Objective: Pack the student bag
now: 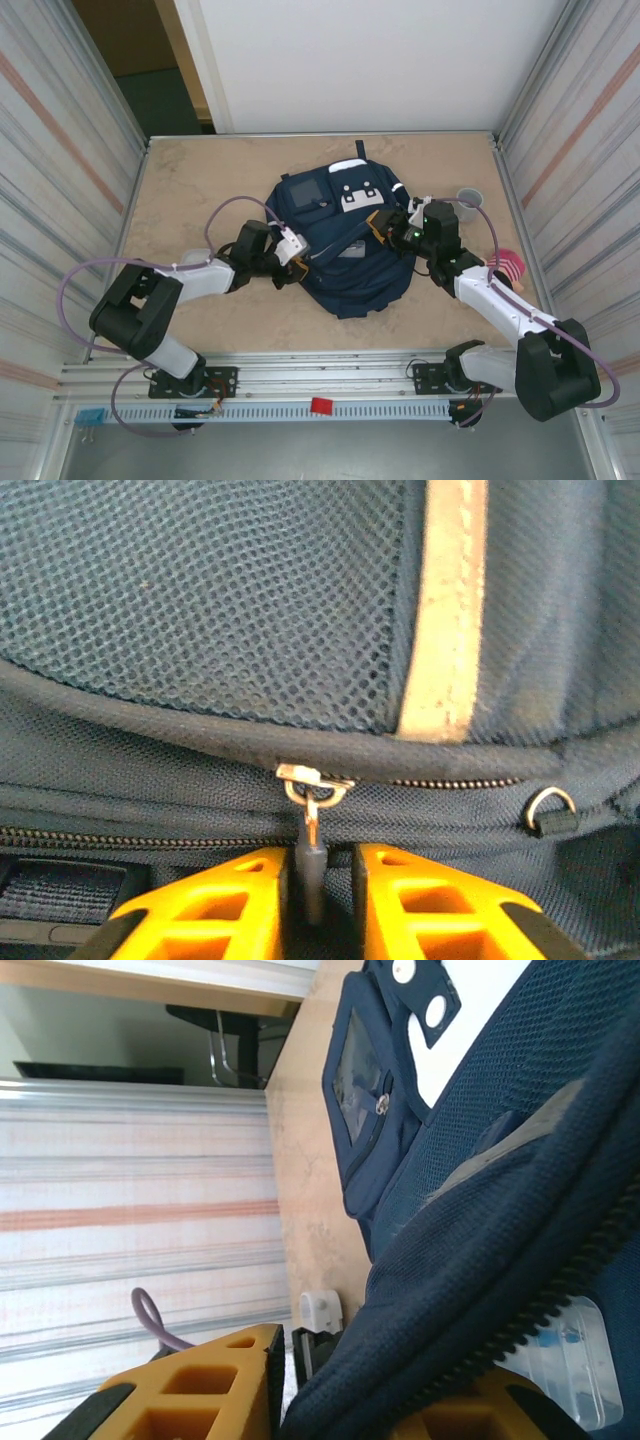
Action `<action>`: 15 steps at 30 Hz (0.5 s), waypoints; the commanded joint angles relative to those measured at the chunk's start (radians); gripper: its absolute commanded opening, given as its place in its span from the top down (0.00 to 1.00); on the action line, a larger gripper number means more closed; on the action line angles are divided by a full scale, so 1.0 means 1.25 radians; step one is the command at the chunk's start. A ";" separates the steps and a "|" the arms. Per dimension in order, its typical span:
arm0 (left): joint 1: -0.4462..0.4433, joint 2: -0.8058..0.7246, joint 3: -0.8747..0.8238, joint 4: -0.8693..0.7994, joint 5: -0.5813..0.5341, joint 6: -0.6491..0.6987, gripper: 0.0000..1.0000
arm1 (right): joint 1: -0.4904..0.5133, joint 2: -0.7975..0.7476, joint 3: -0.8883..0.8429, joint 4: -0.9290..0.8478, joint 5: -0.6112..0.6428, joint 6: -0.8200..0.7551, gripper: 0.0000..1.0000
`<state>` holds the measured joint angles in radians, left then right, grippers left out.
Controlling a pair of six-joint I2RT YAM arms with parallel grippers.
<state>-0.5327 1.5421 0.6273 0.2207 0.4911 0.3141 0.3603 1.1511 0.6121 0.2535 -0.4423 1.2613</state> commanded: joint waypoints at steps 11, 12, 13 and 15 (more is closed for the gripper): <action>-0.018 -0.052 -0.011 0.012 0.045 -0.048 1.00 | 0.114 -0.064 -0.060 -0.017 0.097 -0.007 0.57; -0.018 -0.055 -0.013 0.011 0.047 -0.053 1.00 | 0.130 -0.065 -0.072 -0.015 0.111 -0.002 0.57; -0.018 -0.057 -0.013 0.010 0.049 -0.055 1.00 | 0.146 -0.066 -0.083 -0.009 0.126 0.004 0.57; -0.018 -0.062 -0.013 0.009 0.053 -0.059 1.00 | 0.178 -0.060 -0.106 0.012 0.159 0.020 0.58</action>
<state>-0.5411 1.5021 0.6159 0.2134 0.5060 0.2604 0.5423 1.0893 0.5148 0.2436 -0.3222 1.2530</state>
